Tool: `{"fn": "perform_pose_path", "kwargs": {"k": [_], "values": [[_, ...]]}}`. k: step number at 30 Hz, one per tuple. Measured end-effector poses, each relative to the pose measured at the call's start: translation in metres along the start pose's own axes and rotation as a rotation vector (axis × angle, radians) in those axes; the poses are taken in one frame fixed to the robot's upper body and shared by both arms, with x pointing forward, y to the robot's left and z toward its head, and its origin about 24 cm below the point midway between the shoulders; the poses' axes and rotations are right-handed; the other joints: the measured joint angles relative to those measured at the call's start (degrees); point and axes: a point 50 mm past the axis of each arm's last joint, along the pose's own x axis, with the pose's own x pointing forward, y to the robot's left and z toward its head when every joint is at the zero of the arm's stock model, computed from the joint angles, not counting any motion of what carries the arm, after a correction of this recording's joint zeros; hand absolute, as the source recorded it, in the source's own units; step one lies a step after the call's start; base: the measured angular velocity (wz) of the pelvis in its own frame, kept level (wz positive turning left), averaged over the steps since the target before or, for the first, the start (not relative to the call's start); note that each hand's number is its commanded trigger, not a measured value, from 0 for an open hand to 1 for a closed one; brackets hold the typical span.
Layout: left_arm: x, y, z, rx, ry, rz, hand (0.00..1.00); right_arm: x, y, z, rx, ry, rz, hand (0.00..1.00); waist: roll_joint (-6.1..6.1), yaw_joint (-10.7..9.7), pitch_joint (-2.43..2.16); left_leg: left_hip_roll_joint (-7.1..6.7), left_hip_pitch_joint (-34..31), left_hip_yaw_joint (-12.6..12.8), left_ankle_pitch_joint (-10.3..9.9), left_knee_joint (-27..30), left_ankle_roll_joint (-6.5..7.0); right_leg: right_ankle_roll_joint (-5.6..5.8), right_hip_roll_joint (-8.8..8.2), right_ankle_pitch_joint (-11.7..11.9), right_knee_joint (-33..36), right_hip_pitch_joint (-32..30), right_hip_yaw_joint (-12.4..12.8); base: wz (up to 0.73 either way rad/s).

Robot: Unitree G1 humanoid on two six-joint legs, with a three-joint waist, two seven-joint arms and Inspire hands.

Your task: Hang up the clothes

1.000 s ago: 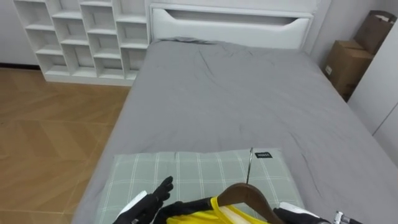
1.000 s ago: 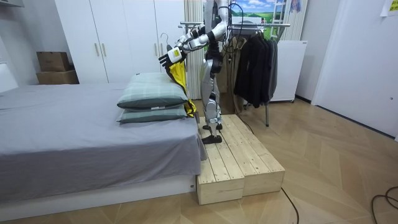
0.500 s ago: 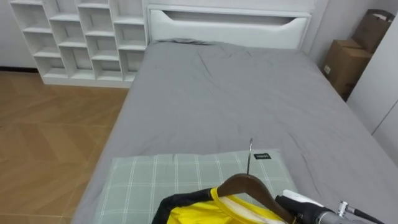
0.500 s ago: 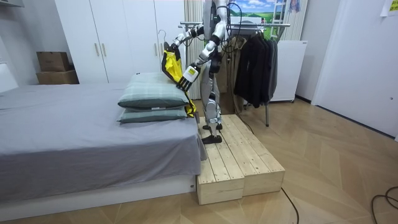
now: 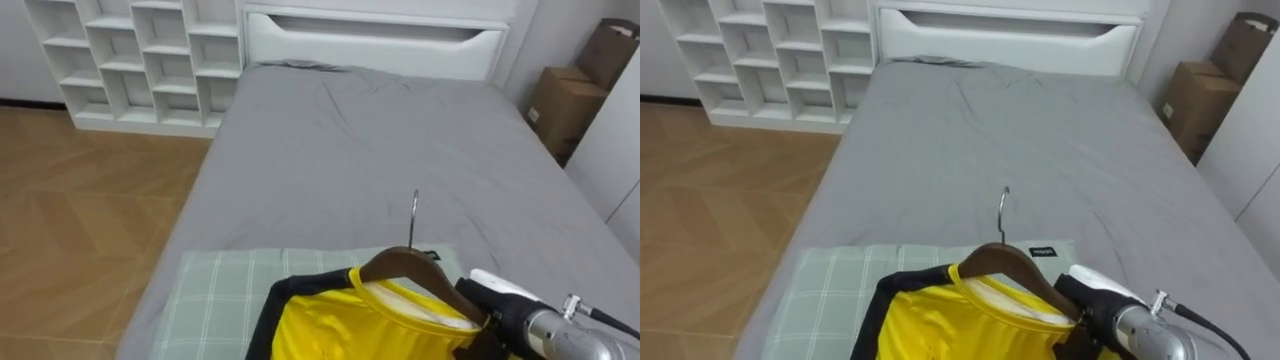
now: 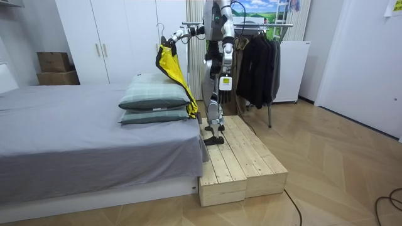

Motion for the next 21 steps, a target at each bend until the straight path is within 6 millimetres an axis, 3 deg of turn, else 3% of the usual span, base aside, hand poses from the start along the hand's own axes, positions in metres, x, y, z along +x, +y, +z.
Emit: {"fn": "perform_pose_path", "kwargs": {"k": [5,21], "values": [[0.001,-0.004,0.002,0.028,0.012,-0.013,0.0,0.0,0.0,0.0,0.001,0.004,-0.008,1.0,1.25,0.19,-0.39,-0.01,-0.88,-0.28,0.02,0.54,0.01,0.02,-0.02,-0.05,0.08,-0.39,-0.49,0.04],[0.007,-0.023,0.014,0.069,-0.005,-0.053,0.0,-0.004,-0.01,0.011,-0.018,-0.035,-0.055,1.0,0.27,-1.28,-0.17,-0.02,-0.99,-0.07,0.01,0.3,0.01,0.02,-0.06,-0.07,0.06,-0.34,-0.26,0.0]]}}
